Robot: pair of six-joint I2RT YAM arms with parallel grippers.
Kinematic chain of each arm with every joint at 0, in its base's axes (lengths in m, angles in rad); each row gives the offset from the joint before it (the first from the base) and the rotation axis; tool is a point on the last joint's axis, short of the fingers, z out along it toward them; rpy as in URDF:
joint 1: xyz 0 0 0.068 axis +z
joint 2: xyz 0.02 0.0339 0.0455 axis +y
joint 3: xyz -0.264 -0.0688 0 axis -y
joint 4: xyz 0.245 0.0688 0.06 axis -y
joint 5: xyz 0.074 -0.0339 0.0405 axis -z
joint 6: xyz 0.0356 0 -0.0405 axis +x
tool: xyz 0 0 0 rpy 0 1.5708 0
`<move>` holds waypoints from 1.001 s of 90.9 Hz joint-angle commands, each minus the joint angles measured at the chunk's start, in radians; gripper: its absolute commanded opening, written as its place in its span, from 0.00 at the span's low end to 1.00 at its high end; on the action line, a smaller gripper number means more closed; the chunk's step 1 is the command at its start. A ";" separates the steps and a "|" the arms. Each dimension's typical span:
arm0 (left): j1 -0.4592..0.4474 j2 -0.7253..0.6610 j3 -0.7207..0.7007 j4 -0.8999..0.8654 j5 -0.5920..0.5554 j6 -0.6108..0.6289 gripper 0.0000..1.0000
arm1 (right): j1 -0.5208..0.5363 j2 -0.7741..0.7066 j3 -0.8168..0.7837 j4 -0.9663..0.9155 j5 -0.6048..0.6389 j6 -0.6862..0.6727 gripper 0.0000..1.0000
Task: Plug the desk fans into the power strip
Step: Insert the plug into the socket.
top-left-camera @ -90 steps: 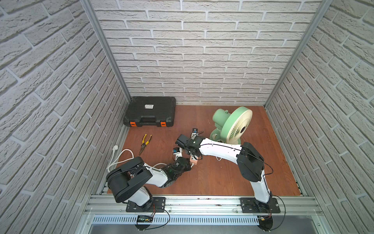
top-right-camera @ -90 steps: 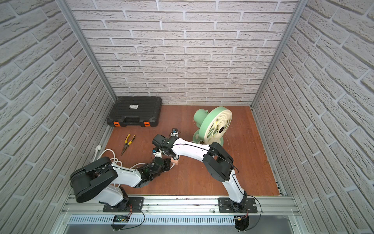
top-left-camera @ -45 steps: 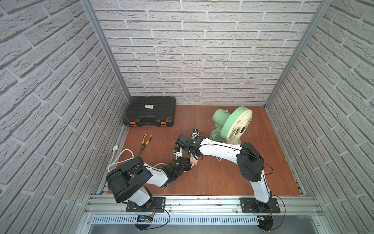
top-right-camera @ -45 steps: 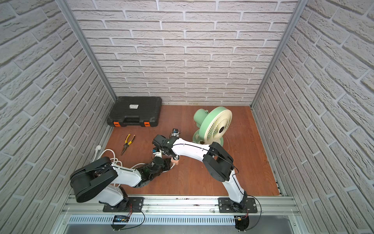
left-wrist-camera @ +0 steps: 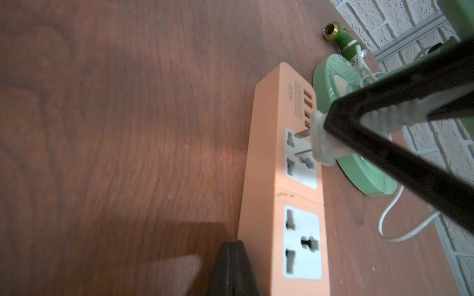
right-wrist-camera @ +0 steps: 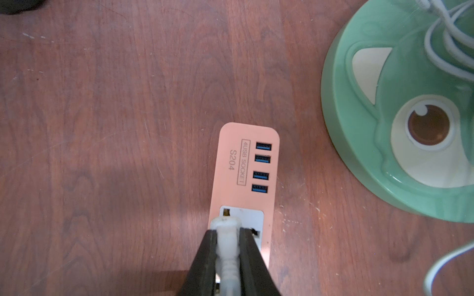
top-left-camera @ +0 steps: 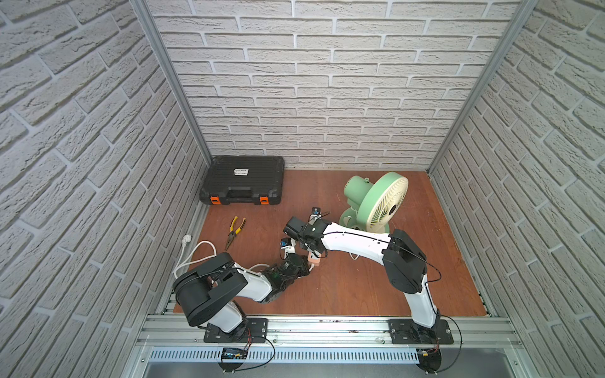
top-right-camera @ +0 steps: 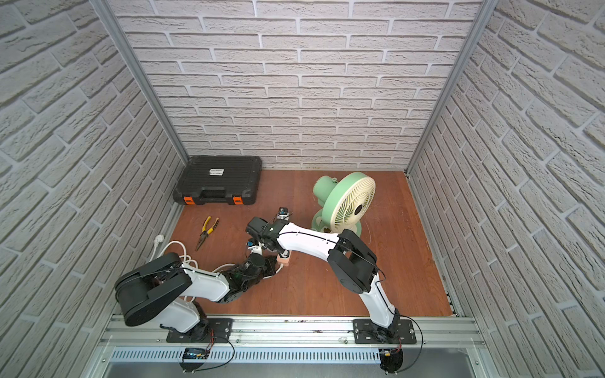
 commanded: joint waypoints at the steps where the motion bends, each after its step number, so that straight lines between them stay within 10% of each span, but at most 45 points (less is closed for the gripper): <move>1: 0.004 0.005 -0.013 0.048 0.009 0.016 0.00 | 0.001 0.012 0.027 -0.008 0.026 0.000 0.03; 91: 0.010 -0.195 0.028 -0.170 -0.059 0.093 0.20 | 0.011 -0.081 -0.031 0.004 0.043 -0.015 0.03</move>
